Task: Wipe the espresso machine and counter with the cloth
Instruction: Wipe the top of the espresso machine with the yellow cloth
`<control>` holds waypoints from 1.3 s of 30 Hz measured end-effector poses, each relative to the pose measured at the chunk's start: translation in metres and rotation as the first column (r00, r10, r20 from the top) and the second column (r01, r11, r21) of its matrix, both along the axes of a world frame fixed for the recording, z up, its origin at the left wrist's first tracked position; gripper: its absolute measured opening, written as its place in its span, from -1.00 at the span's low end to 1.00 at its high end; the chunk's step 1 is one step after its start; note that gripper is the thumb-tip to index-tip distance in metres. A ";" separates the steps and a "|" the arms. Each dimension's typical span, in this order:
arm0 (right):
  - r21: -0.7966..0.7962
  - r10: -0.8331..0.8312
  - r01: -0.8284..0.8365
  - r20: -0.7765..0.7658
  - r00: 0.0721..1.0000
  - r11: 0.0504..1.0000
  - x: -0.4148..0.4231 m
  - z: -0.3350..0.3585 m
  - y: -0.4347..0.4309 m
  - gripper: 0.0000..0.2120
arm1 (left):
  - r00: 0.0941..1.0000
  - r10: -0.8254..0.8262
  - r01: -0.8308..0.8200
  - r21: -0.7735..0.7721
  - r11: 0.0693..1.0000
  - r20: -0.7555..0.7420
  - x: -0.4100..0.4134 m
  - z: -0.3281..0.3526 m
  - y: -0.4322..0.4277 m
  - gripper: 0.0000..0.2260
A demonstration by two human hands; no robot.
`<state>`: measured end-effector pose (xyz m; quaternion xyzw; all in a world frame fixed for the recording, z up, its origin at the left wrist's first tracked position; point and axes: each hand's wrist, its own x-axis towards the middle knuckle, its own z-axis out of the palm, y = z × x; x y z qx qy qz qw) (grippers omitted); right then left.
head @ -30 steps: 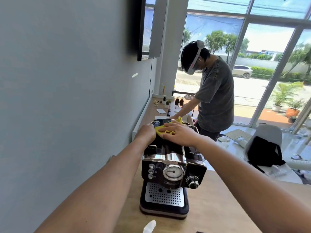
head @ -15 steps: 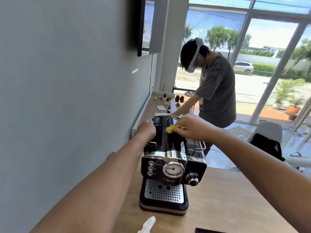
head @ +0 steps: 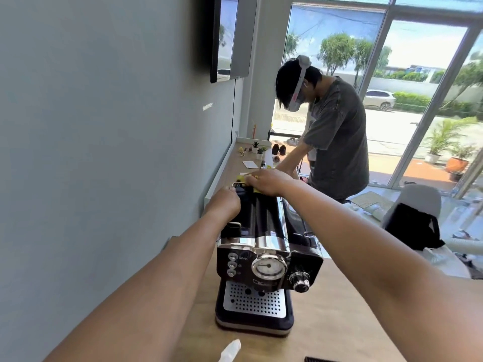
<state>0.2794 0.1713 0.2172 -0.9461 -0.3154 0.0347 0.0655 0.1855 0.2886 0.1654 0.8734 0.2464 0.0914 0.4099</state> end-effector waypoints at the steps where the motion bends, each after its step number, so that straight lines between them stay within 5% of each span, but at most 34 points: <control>1: 0.003 -0.032 0.032 0.020 0.999 0.999 0.000 -0.001 -0.008 -0.49 | 1.000 -0.004 0.004 0.012 1.000 -0.001 0.000 0.001 0.000 -0.64; 7: 0.075 -0.057 0.054 0.032 0.998 0.996 -0.039 -0.006 -0.028 -0.52 | 1.000 -0.022 0.023 0.060 0.998 -0.006 -0.003 0.002 -0.002 -0.66; 14: 0.143 0.199 -0.194 -0.018 0.980 0.970 -0.131 -0.010 -0.074 -0.61 | 0.999 -0.033 0.030 0.100 0.995 0.028 -0.004 0.003 -0.005 -0.69; 24: 0.077 -0.023 0.028 -0.065 0.998 0.997 -0.093 -0.002 -0.047 -0.53 | 0.994 -0.019 0.022 -0.028 0.999 0.105 -0.008 0.007 -0.009 -0.67; 32: 0.068 0.260 -0.255 -0.067 0.963 0.964 -0.132 -0.008 -0.061 -0.54 | 0.993 -0.057 0.080 -0.229 0.970 0.104 -0.027 0.018 -0.012 -0.63; 39: 0.057 0.117 -0.117 -0.011 0.993 0.992 -0.096 0.000 -0.040 -0.60 | 0.993 -0.067 0.095 -0.329 0.939 0.094 -0.041 0.024 -0.012 -0.62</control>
